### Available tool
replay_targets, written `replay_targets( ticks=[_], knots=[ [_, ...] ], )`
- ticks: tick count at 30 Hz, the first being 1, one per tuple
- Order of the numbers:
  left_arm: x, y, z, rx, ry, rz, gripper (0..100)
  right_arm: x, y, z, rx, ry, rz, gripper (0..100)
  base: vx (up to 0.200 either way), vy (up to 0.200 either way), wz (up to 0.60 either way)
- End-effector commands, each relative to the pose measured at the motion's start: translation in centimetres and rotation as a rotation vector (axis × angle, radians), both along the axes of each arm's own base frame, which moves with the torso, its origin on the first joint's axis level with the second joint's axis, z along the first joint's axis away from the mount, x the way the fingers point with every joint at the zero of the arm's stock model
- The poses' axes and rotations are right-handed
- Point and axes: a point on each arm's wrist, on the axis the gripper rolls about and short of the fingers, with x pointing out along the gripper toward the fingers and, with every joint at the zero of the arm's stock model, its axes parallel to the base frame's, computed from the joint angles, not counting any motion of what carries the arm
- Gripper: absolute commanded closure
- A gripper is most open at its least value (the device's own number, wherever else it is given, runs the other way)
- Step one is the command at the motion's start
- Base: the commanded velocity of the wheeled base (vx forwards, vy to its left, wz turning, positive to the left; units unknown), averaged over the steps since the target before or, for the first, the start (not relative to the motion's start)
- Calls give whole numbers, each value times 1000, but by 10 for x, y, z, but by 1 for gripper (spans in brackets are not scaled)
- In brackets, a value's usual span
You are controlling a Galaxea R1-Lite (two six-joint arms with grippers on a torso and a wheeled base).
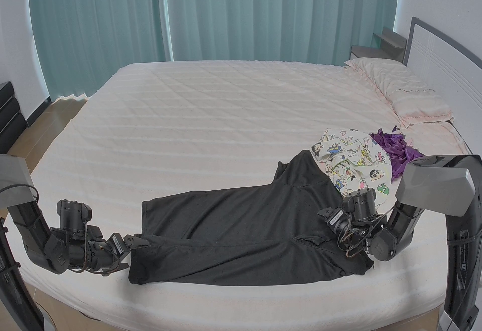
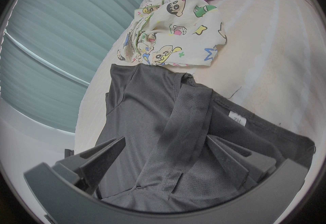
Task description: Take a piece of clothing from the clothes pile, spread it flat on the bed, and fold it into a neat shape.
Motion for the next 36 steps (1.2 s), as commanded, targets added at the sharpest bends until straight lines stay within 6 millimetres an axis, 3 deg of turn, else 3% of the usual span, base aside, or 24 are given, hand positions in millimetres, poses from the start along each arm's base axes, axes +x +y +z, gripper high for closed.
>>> replay_targets(
  ticks=[1, 6, 7, 13, 33, 36],
  knots=[
    [0, 0, -1, -1, 3, 1, 0, 3, 1, -7, -9, 6, -4, 0, 0, 0, 0],
    [0, 0, -1, -3, 3, 5, 0, 9, 3, -11, -29, -12, -19, 0, 0, 0, 0],
    [1, 0, 0, -8, 4, 10, 0, 9, 2, -11, -30, -13, -21, 100, 0, 0, 0],
    [2, 0, 0, -18, 5, 23, 0, 6, 1, -8, -48, -19, -42, 100, 0, 0, 0],
    [2, 0, 0, -18, 5, 23, 0, -20, -2, 41, -29, -80, -31, 100, 0, 0, 0],
    [2, 0, 0, -18, 5, 23, 0, -25, -1, 41, -37, -66, -21, 100, 0, 0, 0]
  ],
)
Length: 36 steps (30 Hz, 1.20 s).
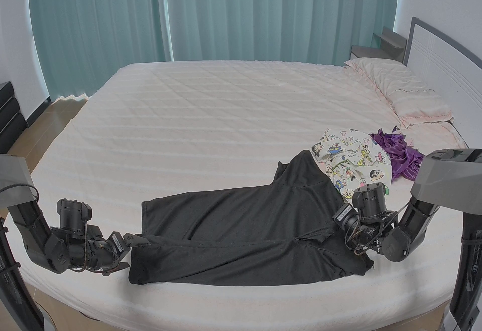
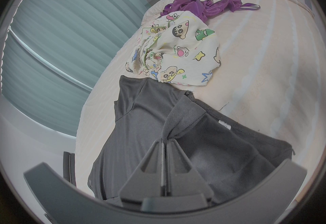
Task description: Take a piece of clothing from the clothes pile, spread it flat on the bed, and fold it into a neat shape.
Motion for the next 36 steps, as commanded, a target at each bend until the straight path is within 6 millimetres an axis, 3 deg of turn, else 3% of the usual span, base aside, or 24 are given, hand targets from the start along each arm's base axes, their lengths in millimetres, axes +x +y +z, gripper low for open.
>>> replay_targets(
  ticks=[1, 16, 22, 36],
  knots=[
    [0, 0, 0, 0, 0, 1, 0, -9, 3, 9, -2, -7, 22, 100, 0, 0, 0],
    [0, 0, 0, 0, 0, 0, 0, -39, 4, 23, -46, 21, 85, 100, 0, 0, 0],
    [-1, 0, 0, 0, 0, 1, 0, -65, 7, 14, -86, 77, 117, 100, 0, 0, 0],
    [-1, 0, 0, -1, 1, 2, 0, -96, 9, 5, -126, 113, 157, 100, 0, 0, 0]
  ],
)
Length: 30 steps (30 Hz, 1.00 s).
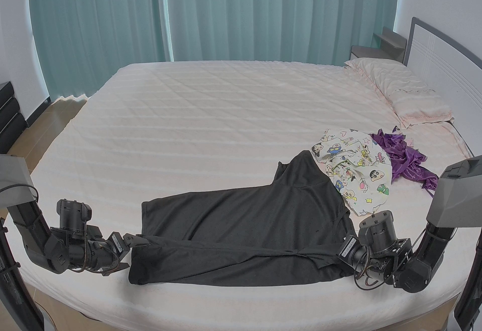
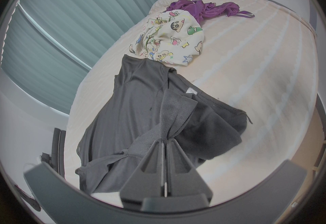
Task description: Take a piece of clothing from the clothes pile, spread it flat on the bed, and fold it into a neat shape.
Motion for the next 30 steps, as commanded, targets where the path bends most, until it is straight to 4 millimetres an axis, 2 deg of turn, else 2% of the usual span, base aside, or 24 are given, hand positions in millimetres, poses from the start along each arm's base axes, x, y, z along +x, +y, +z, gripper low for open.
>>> replay_targets(
  ticks=[1, 6, 7, 11, 15, 19, 26, 30],
  knots=[
    [0, 0, 0, 0, -1, 1, 0, -14, 1, -5, -20, 32, 25, 100, 0, 0, 0],
    [0, 0, 0, 0, -1, 1, 0, -16, 0, -8, -29, 50, 21, 100, 0, 0, 0],
    [0, 0, 0, 0, -1, 1, 0, -23, 0, -9, -37, 65, 31, 0, 0, 0, 0],
    [0, 0, 0, 0, -1, 1, 0, -39, -1, -7, -50, 79, 69, 0, 0, 0, 0],
    [0, 0, 0, 0, -1, 1, 0, -40, -7, 1, -24, 37, 56, 0, 0, 0, 0],
    [0, 0, 0, 0, 0, 1, 0, -28, -19, 3, -17, 24, -2, 0, 0, 0, 0],
    [0, 0, 0, 0, 0, 1, 0, 4, -33, 2, 23, 3, -23, 0, 0, 0, 0],
    [0, 0, 0, 0, 0, 1, 0, 6, -34, -7, 34, 33, -20, 0, 0, 0, 0]
  ],
)
